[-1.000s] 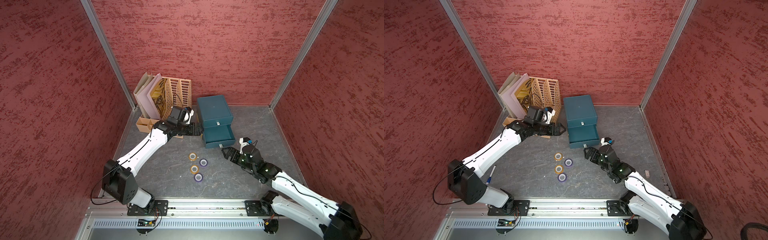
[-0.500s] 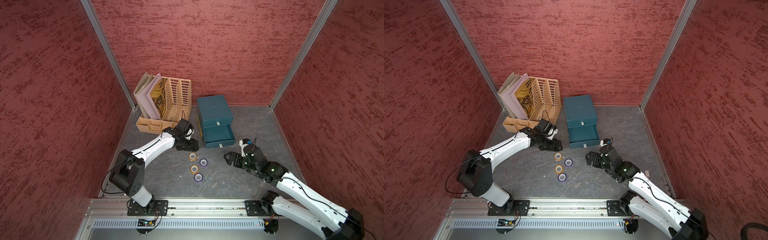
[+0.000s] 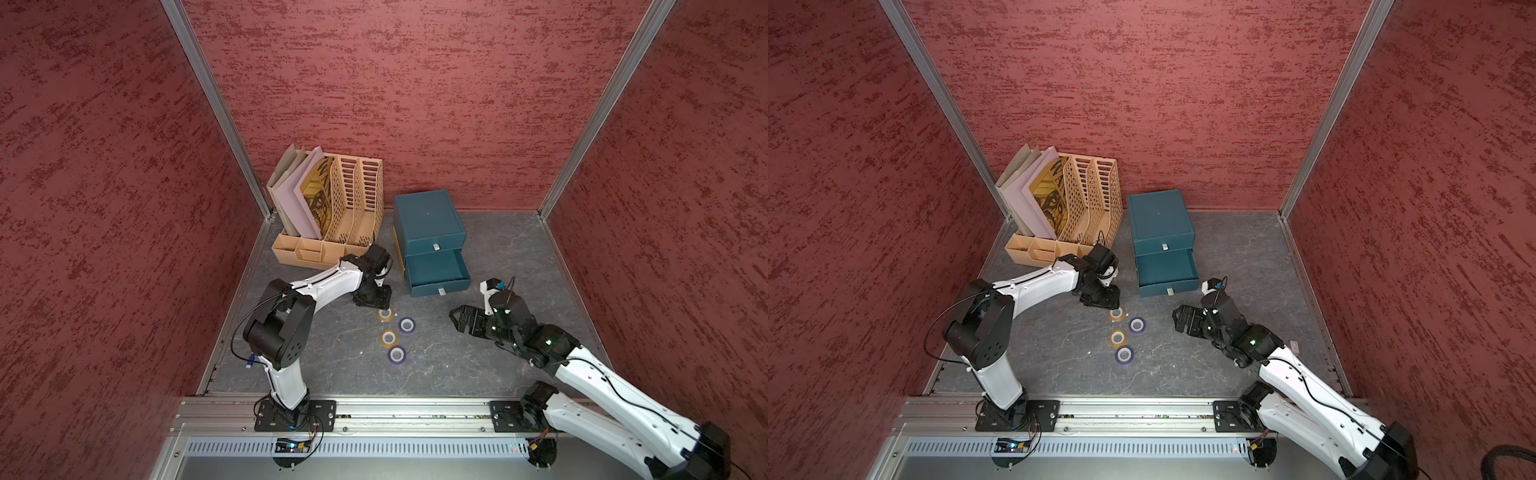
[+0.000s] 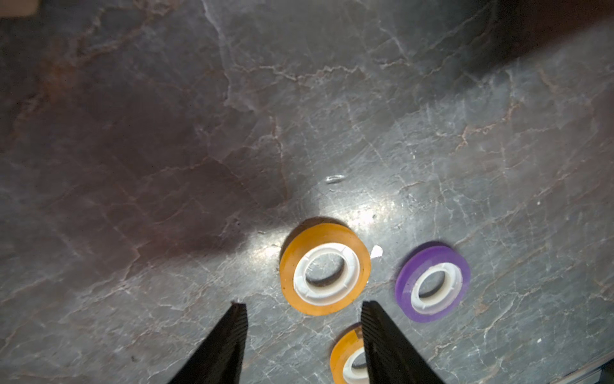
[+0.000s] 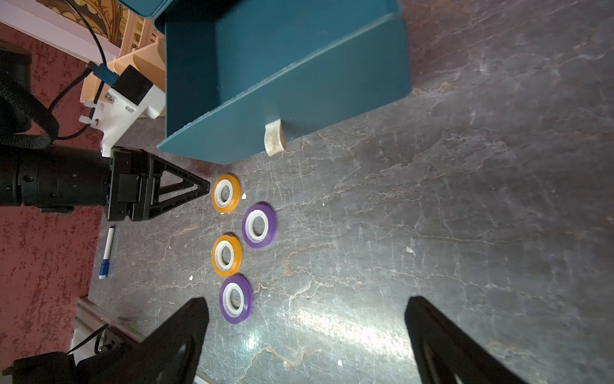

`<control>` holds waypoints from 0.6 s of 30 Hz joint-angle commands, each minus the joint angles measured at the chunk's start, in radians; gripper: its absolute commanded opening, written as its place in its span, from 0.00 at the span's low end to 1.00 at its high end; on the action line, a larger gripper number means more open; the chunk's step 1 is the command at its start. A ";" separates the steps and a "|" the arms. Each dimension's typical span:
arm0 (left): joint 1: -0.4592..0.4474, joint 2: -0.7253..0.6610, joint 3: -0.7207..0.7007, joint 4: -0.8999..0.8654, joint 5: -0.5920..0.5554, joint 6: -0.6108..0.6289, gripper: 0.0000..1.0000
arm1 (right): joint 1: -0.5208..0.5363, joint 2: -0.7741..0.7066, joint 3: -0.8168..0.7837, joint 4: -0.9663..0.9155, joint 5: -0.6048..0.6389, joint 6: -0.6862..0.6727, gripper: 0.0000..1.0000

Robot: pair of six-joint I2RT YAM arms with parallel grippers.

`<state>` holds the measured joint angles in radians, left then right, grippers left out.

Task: Place the transparent tape into the drawer according to color
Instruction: Pick up the tape at the center of the board.

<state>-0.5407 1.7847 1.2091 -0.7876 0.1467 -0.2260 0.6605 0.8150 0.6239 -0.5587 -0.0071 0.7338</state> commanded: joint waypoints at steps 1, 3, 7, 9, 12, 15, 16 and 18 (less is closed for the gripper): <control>-0.014 0.031 0.036 -0.012 -0.033 0.016 0.53 | 0.011 -0.019 -0.011 -0.022 0.004 -0.016 0.99; -0.020 0.045 0.041 -0.019 -0.043 0.020 0.52 | 0.011 -0.021 -0.016 -0.021 0.006 -0.016 0.98; -0.033 0.063 0.044 -0.022 -0.062 0.022 0.51 | 0.013 -0.025 -0.021 -0.023 0.007 -0.014 0.98; -0.037 0.073 0.047 -0.028 -0.073 0.023 0.51 | 0.011 -0.028 -0.022 -0.023 0.010 -0.013 0.99; -0.044 0.081 0.047 -0.035 -0.090 0.027 0.51 | 0.011 -0.028 -0.022 -0.024 0.010 -0.014 0.98; -0.045 0.087 0.043 -0.030 -0.099 0.024 0.50 | 0.012 -0.030 -0.024 -0.023 0.013 -0.012 0.99; -0.046 0.091 0.043 -0.030 -0.104 0.023 0.50 | 0.011 -0.030 -0.024 -0.023 0.013 -0.011 0.98; -0.048 0.103 0.047 -0.030 -0.110 0.024 0.49 | 0.012 -0.031 -0.027 -0.021 0.012 -0.010 0.98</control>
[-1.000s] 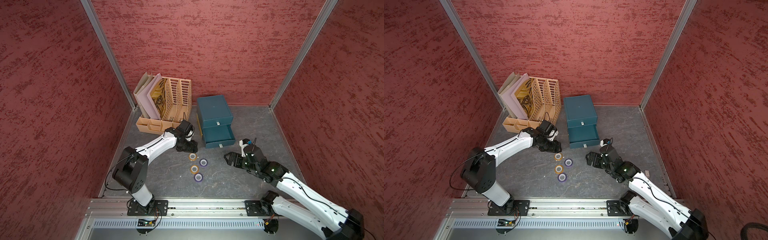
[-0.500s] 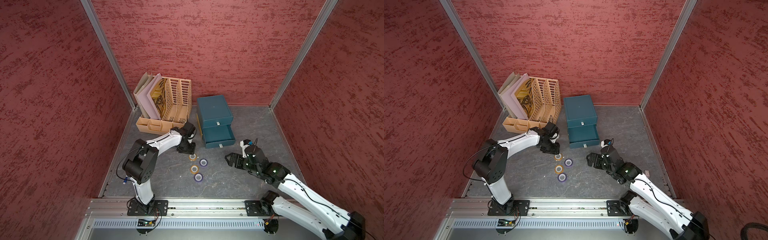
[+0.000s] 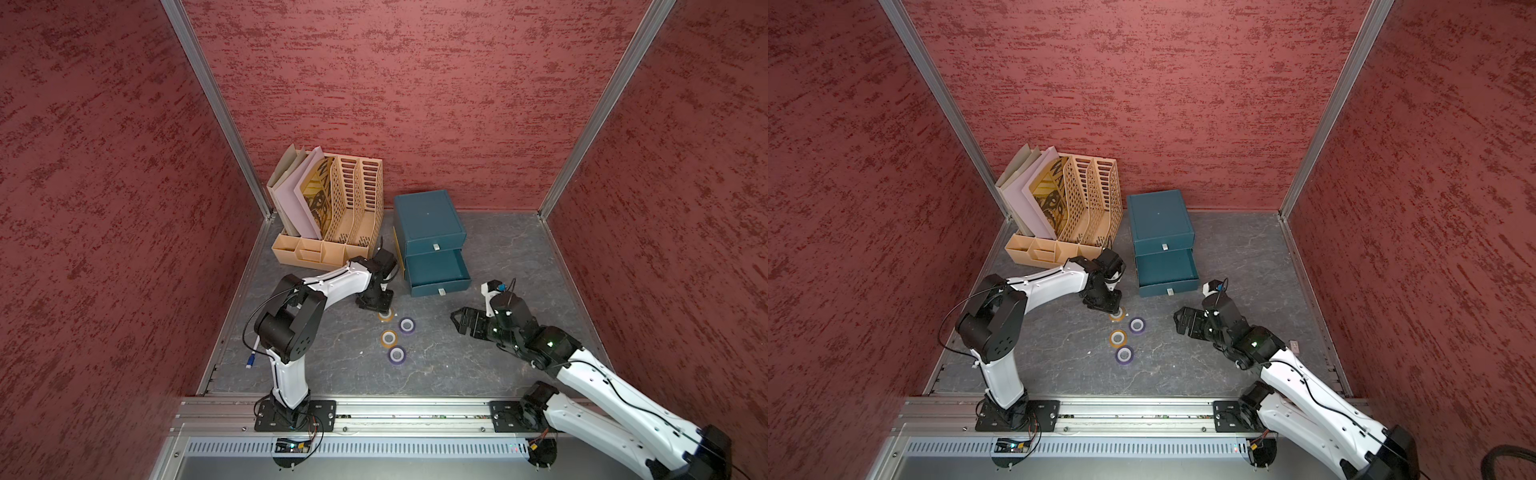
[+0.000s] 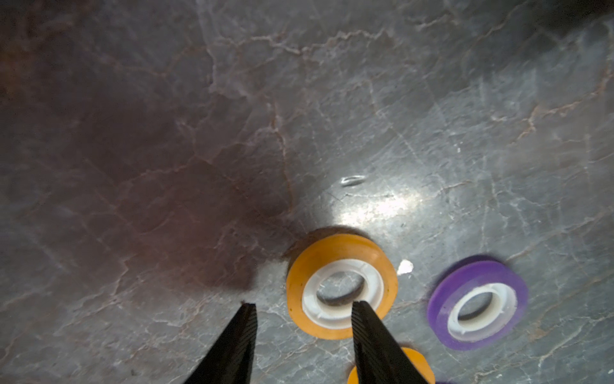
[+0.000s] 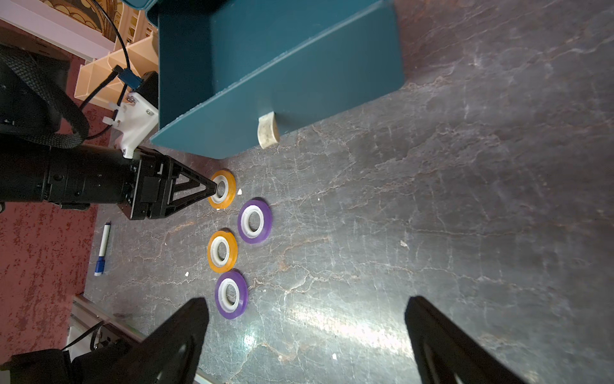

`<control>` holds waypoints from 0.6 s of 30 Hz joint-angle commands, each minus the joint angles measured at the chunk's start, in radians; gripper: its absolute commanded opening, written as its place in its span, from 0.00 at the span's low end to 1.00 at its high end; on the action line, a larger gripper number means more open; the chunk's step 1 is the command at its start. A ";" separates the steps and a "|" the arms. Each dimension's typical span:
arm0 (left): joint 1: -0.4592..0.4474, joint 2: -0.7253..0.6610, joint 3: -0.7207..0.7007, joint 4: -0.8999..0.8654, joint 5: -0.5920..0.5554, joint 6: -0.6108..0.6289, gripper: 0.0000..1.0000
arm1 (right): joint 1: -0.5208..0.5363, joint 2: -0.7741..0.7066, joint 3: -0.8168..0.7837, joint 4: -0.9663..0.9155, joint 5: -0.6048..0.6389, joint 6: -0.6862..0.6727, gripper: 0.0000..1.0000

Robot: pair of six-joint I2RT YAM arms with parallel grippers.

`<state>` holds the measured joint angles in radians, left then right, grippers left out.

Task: Place the transparent tape into the drawer according to color
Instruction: Pick up the tape at the center of the board.

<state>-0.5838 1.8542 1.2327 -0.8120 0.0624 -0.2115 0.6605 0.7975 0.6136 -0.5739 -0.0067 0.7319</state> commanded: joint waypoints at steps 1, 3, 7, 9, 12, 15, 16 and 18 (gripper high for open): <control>-0.007 0.038 0.024 -0.006 -0.028 0.010 0.49 | 0.011 -0.016 -0.017 -0.006 0.011 -0.008 0.98; -0.011 0.046 0.026 -0.003 -0.037 0.011 0.49 | 0.012 -0.017 -0.017 -0.007 0.012 -0.006 0.98; -0.017 0.057 0.028 0.003 -0.051 0.008 0.46 | 0.012 -0.024 -0.018 -0.011 0.013 -0.006 0.98; -0.019 0.063 0.027 0.007 -0.052 0.005 0.43 | 0.013 -0.026 -0.020 -0.012 0.013 -0.005 0.98; -0.024 0.071 0.027 0.007 -0.052 0.002 0.35 | 0.013 -0.029 -0.020 -0.017 0.016 -0.004 0.99; -0.029 0.078 0.026 0.003 -0.051 0.001 0.22 | 0.012 -0.036 -0.020 -0.023 0.020 -0.003 0.99; -0.031 0.078 0.027 0.001 -0.050 0.001 0.16 | 0.013 -0.037 -0.021 -0.025 0.020 -0.002 0.98; -0.031 0.076 0.024 -0.002 -0.049 0.000 0.07 | 0.013 -0.041 -0.025 -0.024 0.022 -0.002 0.98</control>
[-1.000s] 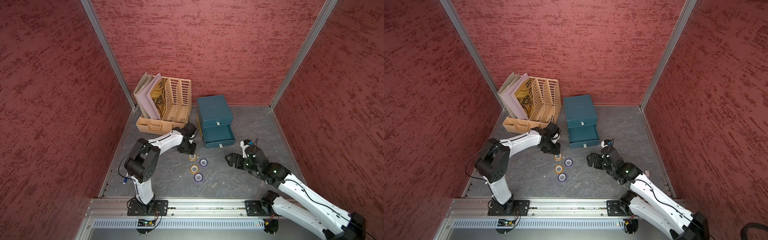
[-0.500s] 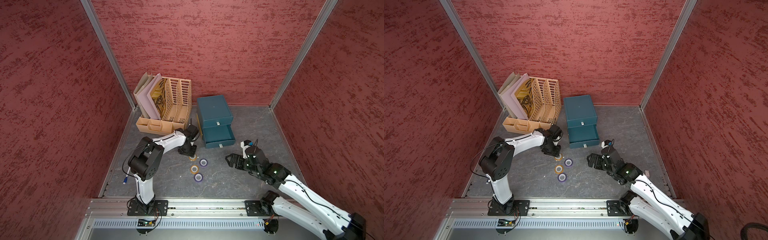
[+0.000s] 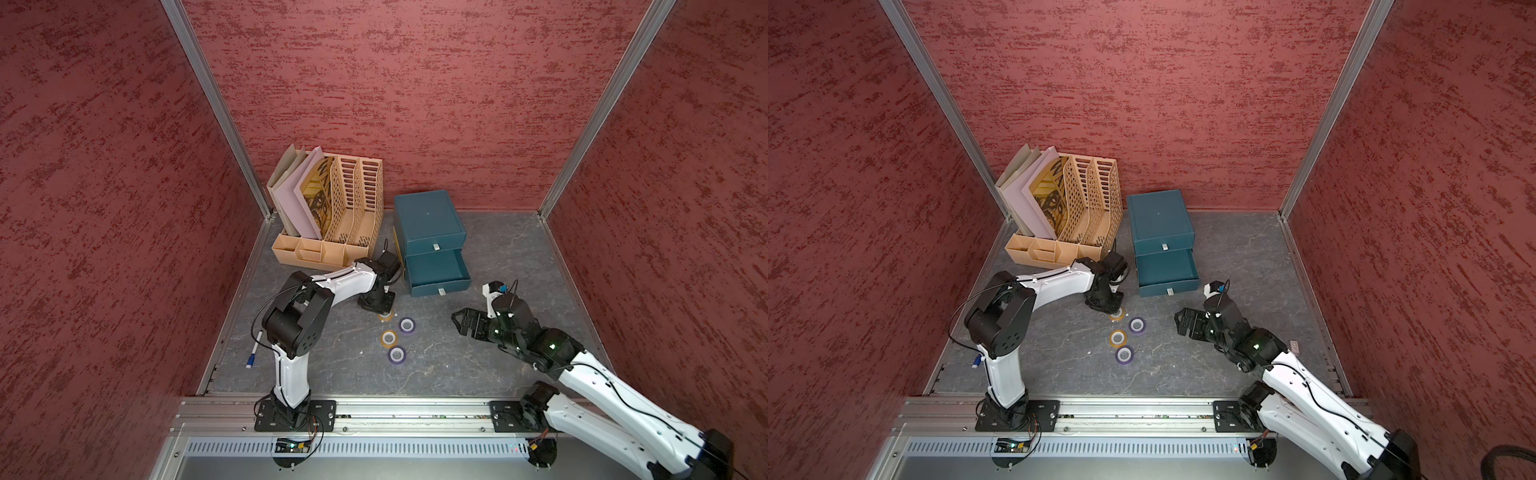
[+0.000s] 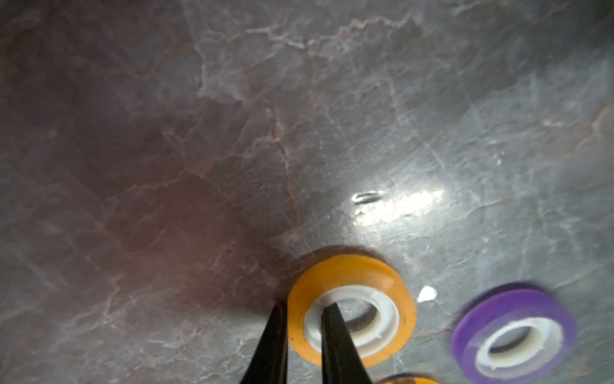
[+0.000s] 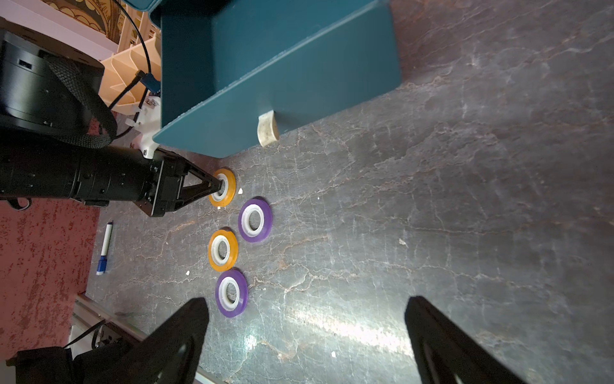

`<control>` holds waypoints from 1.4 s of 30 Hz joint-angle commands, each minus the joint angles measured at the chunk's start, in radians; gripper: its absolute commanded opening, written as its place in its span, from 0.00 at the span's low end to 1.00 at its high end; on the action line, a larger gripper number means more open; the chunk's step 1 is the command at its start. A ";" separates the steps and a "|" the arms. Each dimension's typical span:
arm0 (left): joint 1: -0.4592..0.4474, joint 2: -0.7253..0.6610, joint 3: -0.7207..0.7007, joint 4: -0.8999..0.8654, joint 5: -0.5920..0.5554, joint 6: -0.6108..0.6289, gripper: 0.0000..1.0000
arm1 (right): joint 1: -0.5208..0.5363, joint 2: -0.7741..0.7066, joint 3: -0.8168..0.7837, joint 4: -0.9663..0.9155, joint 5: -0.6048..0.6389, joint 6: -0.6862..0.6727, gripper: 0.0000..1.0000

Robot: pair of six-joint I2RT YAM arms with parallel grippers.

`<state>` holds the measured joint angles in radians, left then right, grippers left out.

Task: Place the transparent tape into the drawer according to color
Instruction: Pick up the tape at the center of the board, then place the tape in the drawer.

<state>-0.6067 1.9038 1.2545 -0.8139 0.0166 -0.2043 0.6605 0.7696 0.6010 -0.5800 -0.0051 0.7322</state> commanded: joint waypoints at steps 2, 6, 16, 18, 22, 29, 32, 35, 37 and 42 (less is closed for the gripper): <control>-0.010 0.023 0.003 -0.002 -0.005 -0.009 0.00 | 0.013 -0.012 -0.014 -0.019 0.021 -0.001 0.99; -0.010 0.009 0.006 -0.010 -0.003 -0.010 0.00 | 0.013 -0.016 -0.017 -0.015 0.022 0.001 0.99; -0.010 -0.147 0.029 -0.052 -0.018 -0.033 0.00 | 0.012 -0.040 -0.020 -0.034 0.039 0.003 0.99; -0.013 -0.192 0.043 -0.059 -0.017 -0.038 0.00 | 0.013 -0.043 -0.020 -0.035 0.040 0.004 0.99; -0.023 -0.275 0.083 -0.080 -0.027 -0.041 0.00 | 0.012 -0.047 -0.022 -0.035 0.046 0.008 0.98; -0.065 -0.380 0.182 -0.079 -0.029 -0.038 0.00 | 0.013 -0.061 -0.023 -0.041 0.056 0.009 0.99; -0.096 -0.388 0.237 -0.058 -0.019 -0.033 0.00 | 0.013 -0.072 -0.024 -0.047 0.066 0.012 0.99; -0.128 -0.374 0.278 -0.019 -0.007 -0.026 0.00 | 0.012 -0.090 -0.027 -0.055 0.077 0.017 0.98; -0.146 -0.349 0.304 0.010 -0.006 -0.020 0.00 | 0.013 -0.101 -0.026 -0.065 0.085 0.021 0.99; -0.174 -0.265 0.337 0.082 -0.037 -0.001 0.00 | 0.011 -0.125 -0.026 -0.076 0.094 0.027 0.98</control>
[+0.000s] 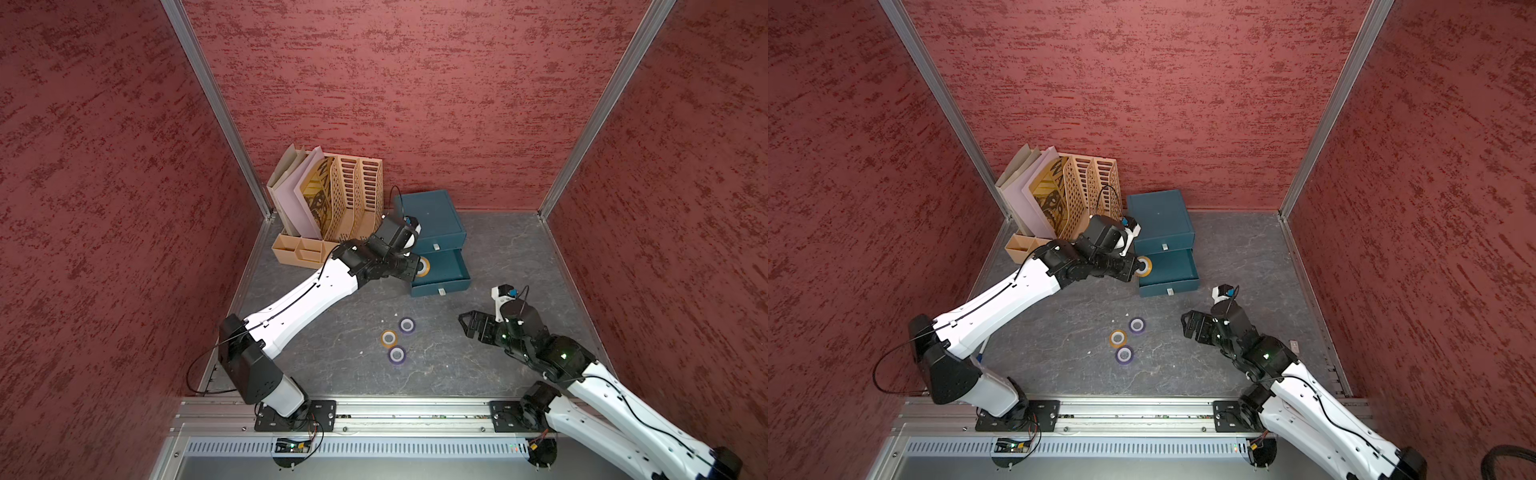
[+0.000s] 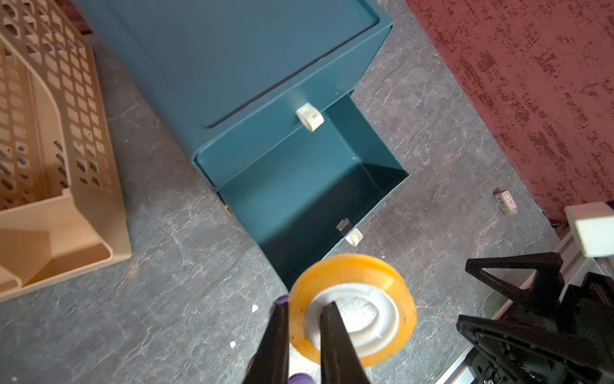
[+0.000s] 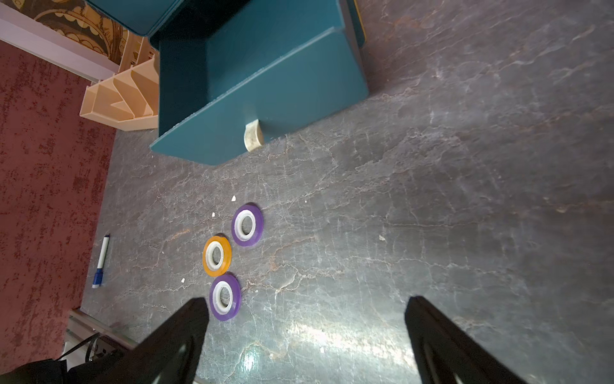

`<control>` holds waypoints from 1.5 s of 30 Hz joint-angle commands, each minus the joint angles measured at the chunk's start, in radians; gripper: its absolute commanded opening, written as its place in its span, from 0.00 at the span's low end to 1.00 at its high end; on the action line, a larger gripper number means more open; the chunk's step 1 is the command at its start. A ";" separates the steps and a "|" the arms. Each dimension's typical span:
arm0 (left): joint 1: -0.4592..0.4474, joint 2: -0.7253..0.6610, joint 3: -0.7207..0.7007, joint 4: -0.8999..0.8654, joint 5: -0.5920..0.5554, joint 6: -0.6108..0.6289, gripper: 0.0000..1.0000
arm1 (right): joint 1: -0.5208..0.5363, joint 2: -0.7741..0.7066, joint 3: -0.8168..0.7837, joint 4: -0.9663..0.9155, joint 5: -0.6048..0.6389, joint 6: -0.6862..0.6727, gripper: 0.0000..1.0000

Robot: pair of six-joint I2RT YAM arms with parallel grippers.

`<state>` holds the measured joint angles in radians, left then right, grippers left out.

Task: Place the transparent tape into the drawer according to color
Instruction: Place the tape in the drawer.

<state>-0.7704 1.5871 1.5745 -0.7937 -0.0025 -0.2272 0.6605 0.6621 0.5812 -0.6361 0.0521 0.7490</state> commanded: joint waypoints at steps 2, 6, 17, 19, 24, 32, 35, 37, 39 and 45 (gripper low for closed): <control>-0.019 0.077 0.014 0.099 -0.049 0.032 0.00 | 0.012 -0.027 -0.007 -0.026 0.038 0.012 0.99; -0.030 0.107 -0.012 0.188 -0.087 0.038 0.00 | 0.013 -0.044 -0.012 -0.040 0.045 0.019 0.98; -0.045 0.184 -0.006 0.261 -0.133 0.063 0.00 | 0.013 -0.052 -0.009 -0.056 0.058 0.019 0.99; -0.047 0.195 -0.002 0.257 -0.140 0.067 0.00 | 0.012 -0.053 -0.009 -0.059 0.060 0.019 0.99; -0.048 0.213 -0.005 0.254 -0.151 0.072 0.22 | 0.013 -0.054 -0.014 -0.056 0.060 0.021 0.98; -0.053 0.206 -0.012 0.258 -0.154 0.078 0.45 | 0.012 -0.047 -0.010 -0.054 0.057 0.021 0.99; -0.053 0.193 -0.014 0.255 -0.150 0.076 0.46 | 0.012 -0.041 -0.006 -0.053 0.052 0.017 0.99; -0.052 0.179 -0.020 0.248 -0.140 0.071 0.48 | 0.013 -0.036 -0.004 -0.053 0.049 0.016 0.99; -0.048 0.160 -0.032 0.245 -0.126 0.063 0.51 | 0.013 -0.028 -0.001 -0.051 0.043 0.011 0.98; -0.016 0.048 -0.121 0.221 -0.045 0.019 0.74 | 0.013 -0.009 0.010 -0.051 0.031 -0.002 0.98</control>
<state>-0.8055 1.7115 1.4849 -0.5621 -0.0944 -0.1833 0.6605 0.6495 0.5785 -0.6853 0.0830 0.7647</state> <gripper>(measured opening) 0.723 0.985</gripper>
